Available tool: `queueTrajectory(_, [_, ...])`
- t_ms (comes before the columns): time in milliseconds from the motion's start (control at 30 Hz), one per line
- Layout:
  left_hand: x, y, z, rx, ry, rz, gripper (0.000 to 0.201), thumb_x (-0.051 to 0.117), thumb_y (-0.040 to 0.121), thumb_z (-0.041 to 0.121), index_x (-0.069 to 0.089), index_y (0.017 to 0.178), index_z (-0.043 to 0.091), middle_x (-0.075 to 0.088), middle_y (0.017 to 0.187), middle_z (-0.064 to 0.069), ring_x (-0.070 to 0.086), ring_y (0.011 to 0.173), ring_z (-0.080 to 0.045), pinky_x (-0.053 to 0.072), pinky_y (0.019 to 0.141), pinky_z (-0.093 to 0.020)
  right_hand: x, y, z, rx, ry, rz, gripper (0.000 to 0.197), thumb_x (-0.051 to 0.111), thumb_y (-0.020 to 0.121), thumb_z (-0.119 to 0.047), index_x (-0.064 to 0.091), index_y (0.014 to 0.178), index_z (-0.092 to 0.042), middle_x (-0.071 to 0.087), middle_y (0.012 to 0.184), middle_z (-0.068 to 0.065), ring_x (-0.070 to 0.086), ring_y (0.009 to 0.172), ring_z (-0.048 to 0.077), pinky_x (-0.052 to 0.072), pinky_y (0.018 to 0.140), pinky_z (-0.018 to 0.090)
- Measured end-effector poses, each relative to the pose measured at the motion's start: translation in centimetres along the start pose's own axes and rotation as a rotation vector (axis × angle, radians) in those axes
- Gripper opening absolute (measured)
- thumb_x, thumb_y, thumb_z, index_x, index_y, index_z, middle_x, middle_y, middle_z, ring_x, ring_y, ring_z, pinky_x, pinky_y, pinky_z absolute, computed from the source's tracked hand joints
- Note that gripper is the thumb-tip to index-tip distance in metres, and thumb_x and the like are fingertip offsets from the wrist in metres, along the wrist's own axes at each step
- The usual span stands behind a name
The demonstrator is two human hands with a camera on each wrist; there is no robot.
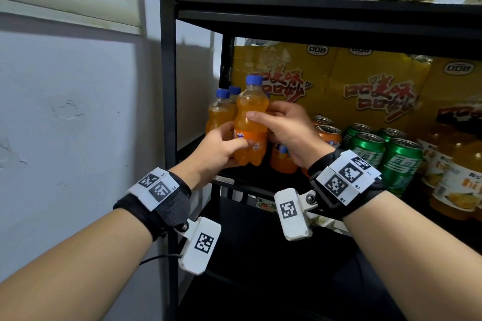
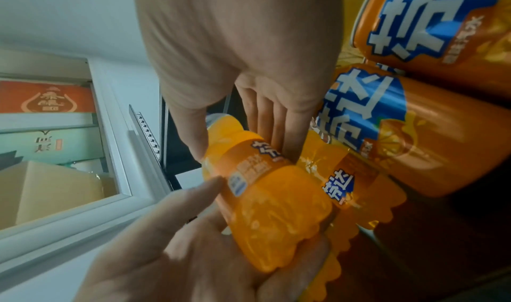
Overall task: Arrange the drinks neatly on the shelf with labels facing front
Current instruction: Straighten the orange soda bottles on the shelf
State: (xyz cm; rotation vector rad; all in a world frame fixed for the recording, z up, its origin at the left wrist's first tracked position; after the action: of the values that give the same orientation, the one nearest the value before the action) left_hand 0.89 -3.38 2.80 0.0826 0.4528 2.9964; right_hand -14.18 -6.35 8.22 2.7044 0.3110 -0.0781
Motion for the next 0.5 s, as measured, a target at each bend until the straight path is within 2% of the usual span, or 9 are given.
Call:
queueTrajectory(67, [-0.22, -0.03, 0.07, 0.042, 0.015, 0.054, 0.048, 0.077, 0.090, 0.023, 0.058, 0.134, 0.019, 0.073, 0.121, -0.005, 0.073, 0.108, -0.023, 0.063, 0.085, -0.039, 0.22, -0.08, 0.08, 0.014, -0.014, -0.015, 0.022, 0.086, 0.082, -0.025, 0.075, 0.100, -0.018, 0.081, 0.095, 0.002, 0.079, 0.088, 0.019, 0.064, 0.079, 0.037])
queueTrajectory(133, [-0.29, -0.04, -0.02, 0.075, 0.030, 0.083, 0.057, 0.081, 0.085, 0.029, 0.055, 0.136, 0.022, 0.073, 0.120, -0.001, 0.074, 0.106, -0.018, 0.063, 0.078, -0.033, 0.42, -0.15, 0.03, 0.017, -0.022, -0.026, 0.027, 0.089, 0.079, -0.028, 0.076, 0.100, -0.016, 0.081, 0.092, 0.001, 0.079, 0.083, 0.018, 0.064, 0.070, 0.032])
queueTrajectory(200, [-0.15, -0.17, -0.16, 0.070, 0.049, 0.060, 0.060, 0.081, 0.084, 0.032, 0.053, 0.137, 0.026, 0.072, 0.123, 0.001, 0.073, 0.108, -0.016, 0.062, 0.079, -0.032, 0.32, -0.15, -0.10, 0.001, -0.025, -0.015, 0.026, 0.091, 0.077, -0.026, 0.077, 0.097, -0.016, 0.081, 0.088, 0.000, 0.079, 0.079, 0.016, 0.062, 0.064, 0.027])
queueTrajectory(333, [0.15, -0.25, -0.68, 0.001, 0.028, -0.048, 0.042, 0.070, 0.096, 0.030, 0.056, 0.136, 0.031, 0.072, 0.124, 0.004, 0.070, 0.113, -0.016, 0.061, 0.086, -0.033, -0.08, -0.22, -0.24, -0.009, -0.041, 0.005, 0.023, 0.090, 0.077, -0.027, 0.078, 0.093, -0.017, 0.081, 0.088, 0.000, 0.079, 0.082, 0.017, 0.065, 0.072, 0.034])
queueTrajectory(400, [0.02, -0.21, -0.87, -0.002, -0.018, -0.048, 0.036, 0.064, 0.099, 0.023, 0.059, 0.134, 0.027, 0.072, 0.125, 0.000, 0.070, 0.114, -0.020, 0.061, 0.085, -0.032, -0.24, -0.29, -0.20, -0.012, -0.006, 0.019, 0.021, 0.088, 0.080, -0.026, 0.077, 0.095, -0.017, 0.081, 0.090, 0.001, 0.079, 0.083, 0.017, 0.065, 0.071, 0.033])
queueTrajectory(500, [-0.03, -0.30, -0.87, 0.055, -0.019, 0.004, 0.044, 0.073, 0.091, 0.028, 0.061, 0.132, 0.019, 0.073, 0.124, -0.002, 0.071, 0.113, -0.020, 0.061, 0.085, -0.032, -0.29, -0.35, -0.16, -0.023, 0.024, 0.039, 0.024, 0.087, 0.082, -0.024, 0.075, 0.102, -0.016, 0.081, 0.096, 0.002, 0.079, 0.087, 0.017, 0.064, 0.074, 0.032])
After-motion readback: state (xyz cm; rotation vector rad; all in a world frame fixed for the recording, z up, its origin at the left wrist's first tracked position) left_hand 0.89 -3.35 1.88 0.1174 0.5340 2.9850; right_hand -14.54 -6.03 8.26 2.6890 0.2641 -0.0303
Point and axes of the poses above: each hand's wrist, its own y-axis towards the middle knuckle, its own x-axis out of the palm, z = x × y, the point moved 4 cm from there along y, towards the middle knuckle
